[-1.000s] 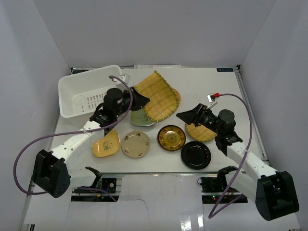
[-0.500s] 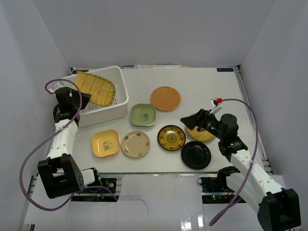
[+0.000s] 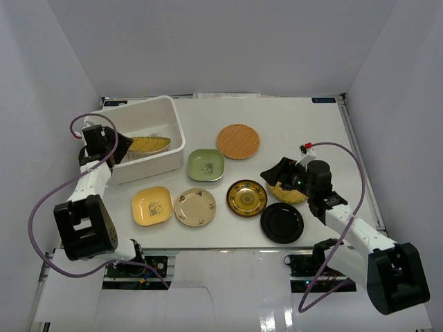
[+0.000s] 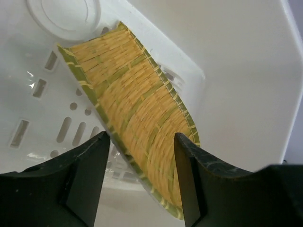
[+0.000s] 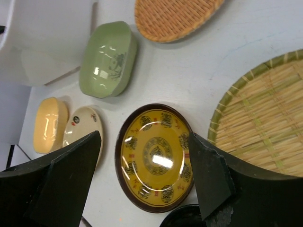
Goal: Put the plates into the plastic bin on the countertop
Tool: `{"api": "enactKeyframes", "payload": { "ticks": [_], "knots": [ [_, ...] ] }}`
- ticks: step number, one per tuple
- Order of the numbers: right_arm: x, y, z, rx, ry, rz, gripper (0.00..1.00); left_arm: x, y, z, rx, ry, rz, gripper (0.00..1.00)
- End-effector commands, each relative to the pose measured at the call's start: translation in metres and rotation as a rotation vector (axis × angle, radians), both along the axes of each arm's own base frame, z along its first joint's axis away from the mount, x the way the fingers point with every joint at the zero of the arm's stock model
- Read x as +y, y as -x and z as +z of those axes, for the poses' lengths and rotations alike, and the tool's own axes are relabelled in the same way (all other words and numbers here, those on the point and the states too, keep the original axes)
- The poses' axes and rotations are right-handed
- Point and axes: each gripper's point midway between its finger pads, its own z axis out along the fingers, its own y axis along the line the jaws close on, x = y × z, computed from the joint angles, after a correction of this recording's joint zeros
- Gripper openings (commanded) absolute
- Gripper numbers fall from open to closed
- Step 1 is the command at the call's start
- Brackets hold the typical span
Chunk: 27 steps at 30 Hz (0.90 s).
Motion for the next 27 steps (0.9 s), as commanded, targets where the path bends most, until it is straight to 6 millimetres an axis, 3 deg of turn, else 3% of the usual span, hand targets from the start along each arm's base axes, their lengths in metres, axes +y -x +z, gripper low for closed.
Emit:
{"api": "enactKeyframes", "payload": {
  "ticks": [1, 3, 4, 6, 8, 9, 12, 13, 14, 16, 17, 18, 20, 22, 23, 25, 26, 27],
  "knots": [
    [-0.004, -0.022, 0.003, -0.037, 0.043, -0.049, 0.80, 0.005, -0.015, 0.037, -0.100, -0.043, -0.009, 0.69],
    [-0.004, -0.034, 0.000, -0.026, 0.061, -0.066, 0.80, 0.003, -0.016, 0.040, -0.107, -0.038, -0.017, 0.77],
    [-0.005, -0.038, -0.001, -0.024, 0.070, -0.073, 0.79, 0.002, -0.017, 0.043, -0.116, -0.036, -0.023, 0.90],
    [-0.006, -0.052, -0.005, -0.014, 0.096, -0.099, 0.77, -0.005, -0.017, 0.059, -0.156, -0.026, -0.053, 0.98],
    [-0.008, -0.071, 0.003, -0.034, 0.114, -0.138, 0.77, -0.010, -0.015, 0.083, -0.219, -0.023, -0.078, 0.98],
    [-0.008, -0.078, -0.007, -0.008, 0.131, -0.147, 0.77, -0.018, -0.011, 0.091, -0.244, -0.005, -0.104, 0.98],
    [-0.005, -0.107, -0.007, -0.001, 0.144, -0.174, 0.77, -0.028, 0.005, 0.126, -0.359, 0.003, -0.120, 0.98],
    [-0.004, -0.115, -0.007, 0.000, 0.146, -0.190, 0.76, -0.029, 0.010, 0.123, -0.356, 0.012, -0.115, 0.98],
    [-0.004, -0.123, -0.021, 0.035, 0.160, -0.199, 0.77, -0.032, 0.015, 0.127, -0.368, 0.011, -0.119, 0.98],
    [-0.003, -0.145, -0.018, 0.030, 0.157, -0.231, 0.77, -0.041, 0.022, 0.121, -0.353, 0.035, -0.158, 0.98],
    [0.000, -0.151, -0.037, 0.079, 0.162, -0.222, 0.77, -0.046, 0.025, 0.120, -0.354, 0.043, -0.183, 0.98],
    [0.001, -0.163, -0.031, 0.084, 0.126, -0.231, 0.77, -0.051, 0.030, 0.122, -0.364, 0.049, -0.207, 0.98],
    [0.007, -0.171, -0.045, 0.121, 0.100, -0.221, 0.77, -0.062, 0.040, 0.121, -0.372, 0.051, -0.265, 0.98],
    [0.016, -0.180, -0.043, 0.134, 0.055, -0.208, 0.77, -0.067, 0.053, 0.134, -0.416, 0.022, -0.283, 0.98],
    [0.020, -0.182, -0.054, 0.163, 0.043, -0.198, 0.76, -0.070, 0.058, 0.138, -0.432, 0.011, -0.292, 0.98],
    [0.028, -0.187, -0.059, 0.202, -0.006, -0.194, 0.71, -0.089, 0.068, 0.149, -0.469, 0.010, -0.368, 0.98],
    [0.030, -0.186, -0.072, 0.237, -0.014, -0.197, 0.67, -0.098, 0.071, 0.150, -0.474, 0.017, -0.406, 0.97],
    [0.032, -0.188, -0.073, 0.253, -0.062, -0.211, 0.65, -0.115, 0.074, 0.150, -0.478, 0.030, -0.469, 0.94]
  ]
}}
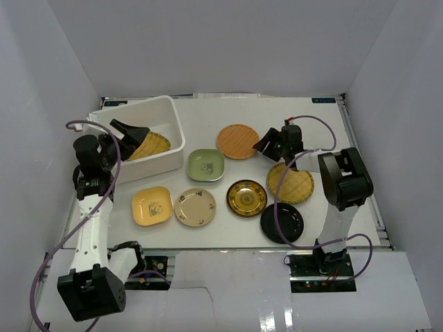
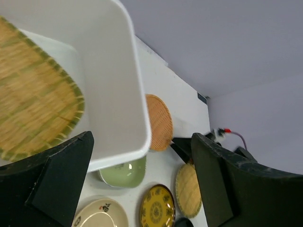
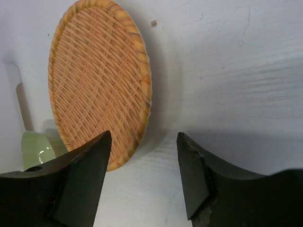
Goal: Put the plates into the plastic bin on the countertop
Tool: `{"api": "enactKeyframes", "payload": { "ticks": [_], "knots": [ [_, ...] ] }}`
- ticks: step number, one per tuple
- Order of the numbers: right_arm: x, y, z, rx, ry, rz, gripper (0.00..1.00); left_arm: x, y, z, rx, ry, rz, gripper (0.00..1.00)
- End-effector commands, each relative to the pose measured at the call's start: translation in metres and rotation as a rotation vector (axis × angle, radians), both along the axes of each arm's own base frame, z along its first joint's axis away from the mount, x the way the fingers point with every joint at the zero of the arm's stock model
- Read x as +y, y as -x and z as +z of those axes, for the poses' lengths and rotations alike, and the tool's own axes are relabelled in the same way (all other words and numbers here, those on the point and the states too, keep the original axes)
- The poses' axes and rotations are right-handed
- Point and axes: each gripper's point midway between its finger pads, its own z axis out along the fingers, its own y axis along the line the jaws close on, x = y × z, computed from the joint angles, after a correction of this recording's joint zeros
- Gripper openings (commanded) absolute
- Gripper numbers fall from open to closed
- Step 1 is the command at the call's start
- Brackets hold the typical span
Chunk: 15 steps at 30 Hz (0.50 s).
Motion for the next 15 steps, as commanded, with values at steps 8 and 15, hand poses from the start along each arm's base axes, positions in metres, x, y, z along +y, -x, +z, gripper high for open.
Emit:
{"api": "enactKeyframes", "payload": {
  "ticks": [8, 15],
  "knots": [
    [0.025, -0.026, -0.011, 0.058, -0.334, -0.115, 0.29, -0.172, 0.055, 0.014, -0.088, -0.125, -0.674, 0.90],
    [-0.018, -0.037, 0.046, -0.133, -0.415, -0.226, 0.08, -0.214, 0.054, -0.005, -0.033, -0.180, -0.736, 0.89]
  ]
}}
